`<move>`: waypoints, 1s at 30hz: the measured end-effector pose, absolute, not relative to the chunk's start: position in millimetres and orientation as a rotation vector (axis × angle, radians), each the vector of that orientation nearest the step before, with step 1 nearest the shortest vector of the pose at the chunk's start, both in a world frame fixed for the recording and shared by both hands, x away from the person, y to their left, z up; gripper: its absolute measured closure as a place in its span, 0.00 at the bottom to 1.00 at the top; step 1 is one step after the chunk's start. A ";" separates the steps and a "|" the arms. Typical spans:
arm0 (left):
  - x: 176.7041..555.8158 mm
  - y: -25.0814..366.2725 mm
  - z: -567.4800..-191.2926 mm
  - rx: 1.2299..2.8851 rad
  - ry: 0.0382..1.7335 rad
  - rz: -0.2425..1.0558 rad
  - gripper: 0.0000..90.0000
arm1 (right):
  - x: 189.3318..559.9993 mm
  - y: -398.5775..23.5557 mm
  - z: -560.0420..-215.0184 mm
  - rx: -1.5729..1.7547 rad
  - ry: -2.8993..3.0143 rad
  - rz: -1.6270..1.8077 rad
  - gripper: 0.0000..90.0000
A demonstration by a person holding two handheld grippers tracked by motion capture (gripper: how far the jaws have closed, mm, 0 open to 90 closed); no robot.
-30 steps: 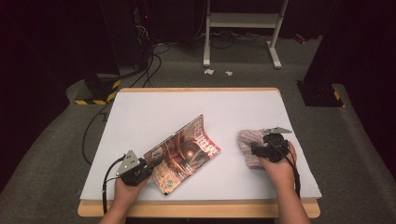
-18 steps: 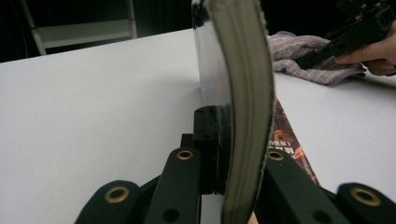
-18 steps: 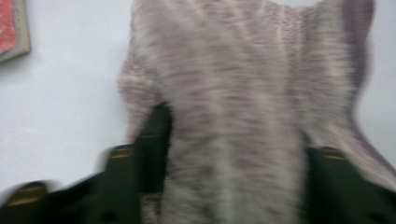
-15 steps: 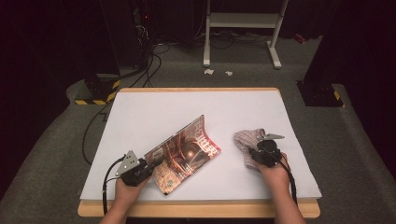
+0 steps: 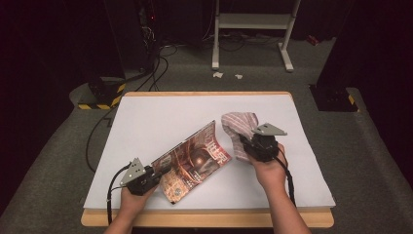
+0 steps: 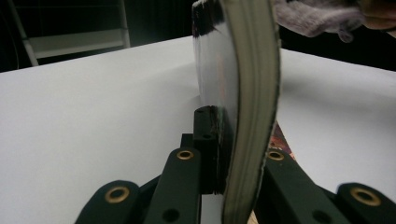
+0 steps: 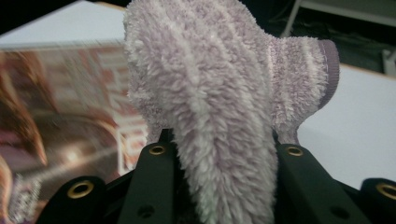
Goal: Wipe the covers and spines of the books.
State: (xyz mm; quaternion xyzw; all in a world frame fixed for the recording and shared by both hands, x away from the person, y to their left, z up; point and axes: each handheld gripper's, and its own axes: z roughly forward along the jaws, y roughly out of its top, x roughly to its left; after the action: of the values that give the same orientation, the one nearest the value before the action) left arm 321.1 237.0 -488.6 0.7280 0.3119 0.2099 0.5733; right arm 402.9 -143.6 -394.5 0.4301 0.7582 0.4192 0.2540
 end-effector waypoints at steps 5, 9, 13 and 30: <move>320.1 236.8 -488.3 1.707 0.713 0.501 0.93 | 419.8 -118.3 -383.9 1.145 2.054 1.115 0.77; 320.0 237.0 -488.2 1.706 0.703 0.505 0.93 | 437.1 -102.4 -384.2 1.153 2.060 1.044 0.77; 319.7 236.4 -487.7 1.705 0.691 0.514 0.93 | 448.7 -88.2 -390.7 1.136 2.098 0.961 0.77; 320.4 232.0 -486.8 1.730 0.689 0.552 0.93 | 405.2 -34.6 -396.4 0.910 2.257 0.981 0.77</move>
State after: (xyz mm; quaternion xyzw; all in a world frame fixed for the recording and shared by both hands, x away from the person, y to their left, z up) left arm 320.4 232.0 -486.8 0.7352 0.2930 0.2346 0.5644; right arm 405.2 -34.6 -396.4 0.3353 0.8315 0.3615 0.2557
